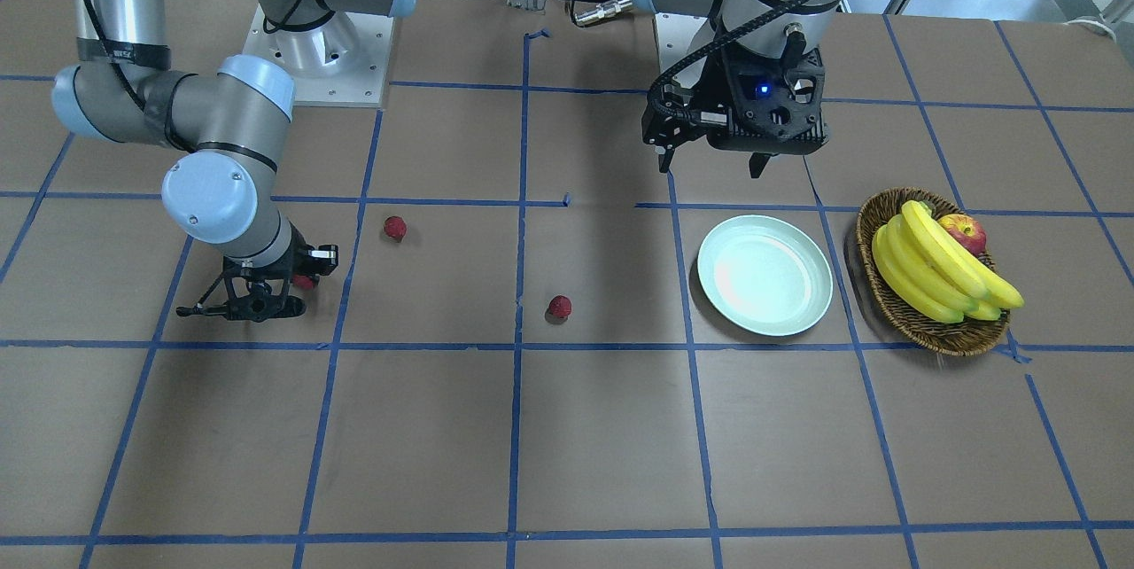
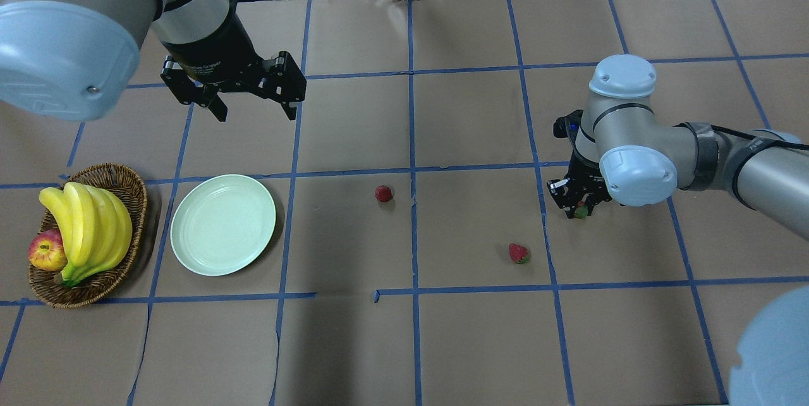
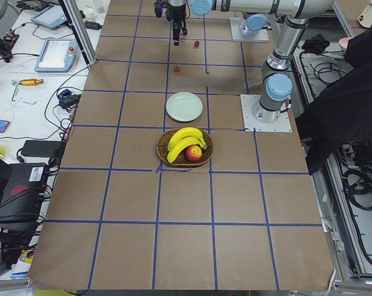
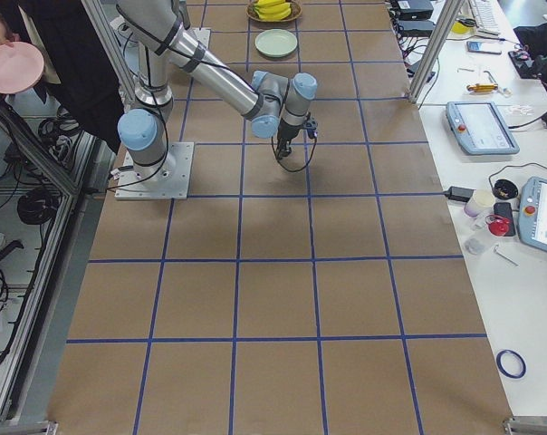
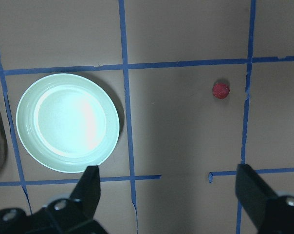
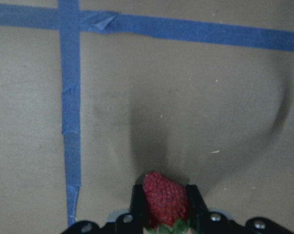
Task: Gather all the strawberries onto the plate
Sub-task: 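Carry the leafy strawberry and set it beside the first one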
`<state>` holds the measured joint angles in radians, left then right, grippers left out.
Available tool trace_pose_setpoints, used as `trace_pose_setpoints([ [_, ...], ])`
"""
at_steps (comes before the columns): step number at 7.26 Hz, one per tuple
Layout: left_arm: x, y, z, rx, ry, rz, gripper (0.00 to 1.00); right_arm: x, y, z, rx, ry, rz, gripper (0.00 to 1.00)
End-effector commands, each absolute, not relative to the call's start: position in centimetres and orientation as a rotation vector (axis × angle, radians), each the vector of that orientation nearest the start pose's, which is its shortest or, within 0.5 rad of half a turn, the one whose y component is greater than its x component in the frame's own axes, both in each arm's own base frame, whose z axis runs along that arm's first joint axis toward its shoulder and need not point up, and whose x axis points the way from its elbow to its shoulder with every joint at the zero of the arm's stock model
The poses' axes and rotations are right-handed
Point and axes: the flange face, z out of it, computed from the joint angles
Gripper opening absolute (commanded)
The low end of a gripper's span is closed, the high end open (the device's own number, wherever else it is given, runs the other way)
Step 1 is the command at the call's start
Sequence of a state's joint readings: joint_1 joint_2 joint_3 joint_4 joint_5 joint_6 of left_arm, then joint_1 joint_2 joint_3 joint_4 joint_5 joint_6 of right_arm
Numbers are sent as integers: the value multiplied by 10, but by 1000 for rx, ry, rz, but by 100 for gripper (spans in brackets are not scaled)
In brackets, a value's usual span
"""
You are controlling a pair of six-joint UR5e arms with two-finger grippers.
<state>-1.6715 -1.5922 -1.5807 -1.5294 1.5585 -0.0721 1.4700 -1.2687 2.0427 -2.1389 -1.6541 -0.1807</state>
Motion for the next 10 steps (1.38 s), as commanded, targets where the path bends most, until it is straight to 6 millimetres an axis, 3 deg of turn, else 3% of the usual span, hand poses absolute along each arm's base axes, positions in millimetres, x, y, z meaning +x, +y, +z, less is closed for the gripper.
trace_pose_setpoints([
  [1, -184, -485, 478, 46, 3153, -18, 100, 95, -519, 217, -142, 3132, 151, 0],
  [2, -183, -485, 478, 46, 3152, -20, 100, 137, -526, 231, -160, 3072, 73, 0],
  [3, -184, -485, 478, 48, 3152, -20, 100, 180, -523, 241, -23, 3057, 44, 0],
  [5, -184, -483, 481, 51, 3150, -30, 100, 297, -487, 251, 74, 3057, 25, 0],
  [6, -184, -483, 481, 48, 3150, -30, 100, 342, -470, 252, 103, 3048, 6, 0],
  [9, -184, -483, 481, 48, 3150, -30, 100, 420, -481, 234, 64, 2945, 51, 0],
  [10, -184, -482, 482, 48, 3151, -33, 100, 444, -472, 235, 18, 2917, 68, 0],
])
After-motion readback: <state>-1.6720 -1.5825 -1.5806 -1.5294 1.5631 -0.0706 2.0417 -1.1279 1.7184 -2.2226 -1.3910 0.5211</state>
